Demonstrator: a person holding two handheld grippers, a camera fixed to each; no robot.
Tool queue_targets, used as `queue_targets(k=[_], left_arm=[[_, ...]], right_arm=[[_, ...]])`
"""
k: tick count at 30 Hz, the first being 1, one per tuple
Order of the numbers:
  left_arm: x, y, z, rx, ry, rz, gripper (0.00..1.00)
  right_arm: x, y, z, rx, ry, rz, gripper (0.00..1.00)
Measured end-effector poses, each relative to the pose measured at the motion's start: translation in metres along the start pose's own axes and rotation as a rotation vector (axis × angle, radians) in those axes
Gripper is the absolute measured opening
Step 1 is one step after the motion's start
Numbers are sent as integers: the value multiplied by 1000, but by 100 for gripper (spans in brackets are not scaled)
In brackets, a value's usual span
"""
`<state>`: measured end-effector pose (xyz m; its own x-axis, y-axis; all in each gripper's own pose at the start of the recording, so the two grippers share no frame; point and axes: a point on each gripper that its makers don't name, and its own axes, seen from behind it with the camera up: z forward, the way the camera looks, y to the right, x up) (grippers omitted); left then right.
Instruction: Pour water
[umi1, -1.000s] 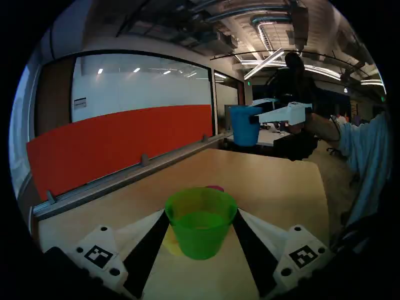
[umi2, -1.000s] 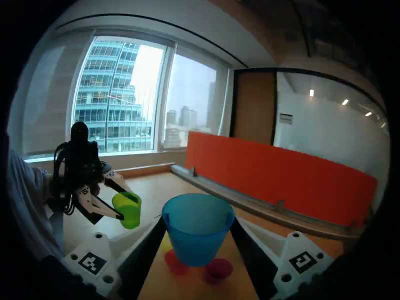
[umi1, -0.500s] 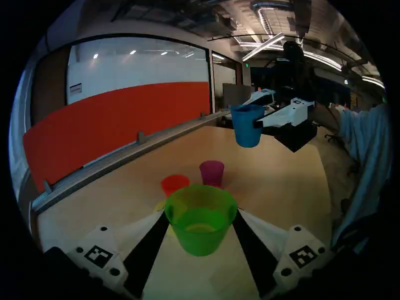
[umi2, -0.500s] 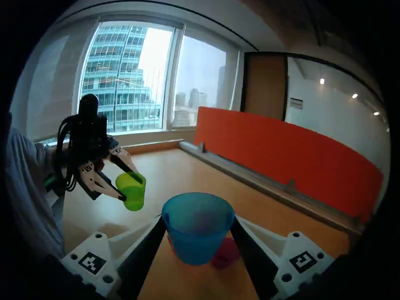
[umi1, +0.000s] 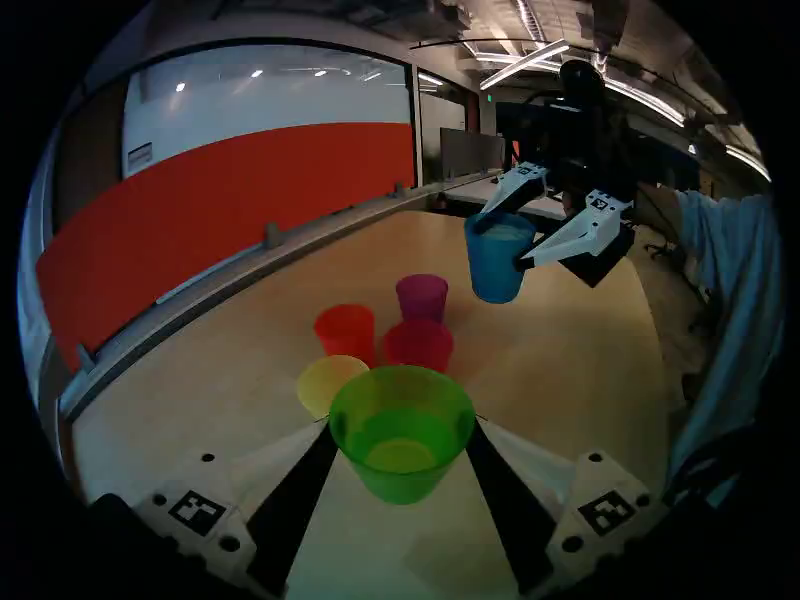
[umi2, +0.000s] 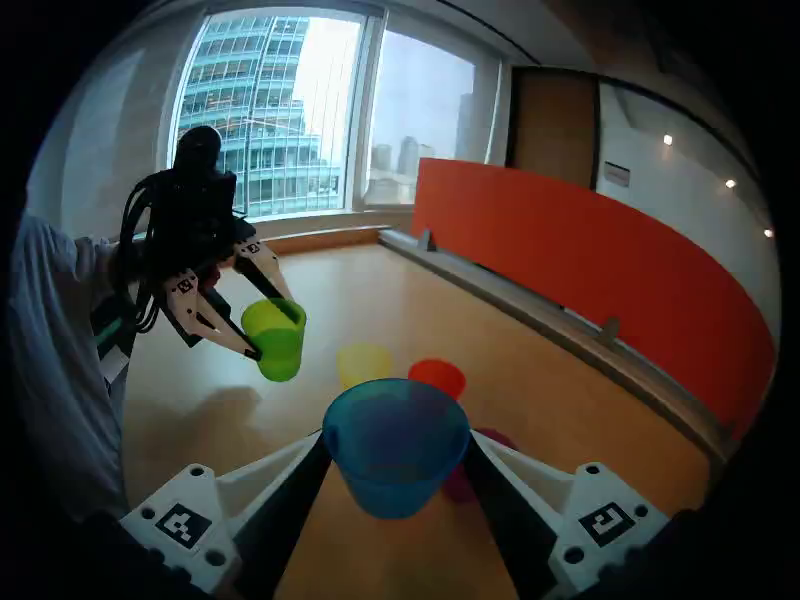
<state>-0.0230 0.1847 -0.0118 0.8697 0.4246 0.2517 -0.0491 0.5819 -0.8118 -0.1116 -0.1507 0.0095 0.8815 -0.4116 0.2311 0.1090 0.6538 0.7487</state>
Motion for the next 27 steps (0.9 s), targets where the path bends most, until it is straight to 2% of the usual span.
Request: queue_targets(k=[11, 27], left_arm=[[-20, -2, 10, -17, -70, 8, 86], [-46, -9, 29, -31, -140, 11, 86]], right_arm=[[-37, -3, 12, 18, -90, -16, 92], [-66, -5, 28, 40, -146, -18, 92]])
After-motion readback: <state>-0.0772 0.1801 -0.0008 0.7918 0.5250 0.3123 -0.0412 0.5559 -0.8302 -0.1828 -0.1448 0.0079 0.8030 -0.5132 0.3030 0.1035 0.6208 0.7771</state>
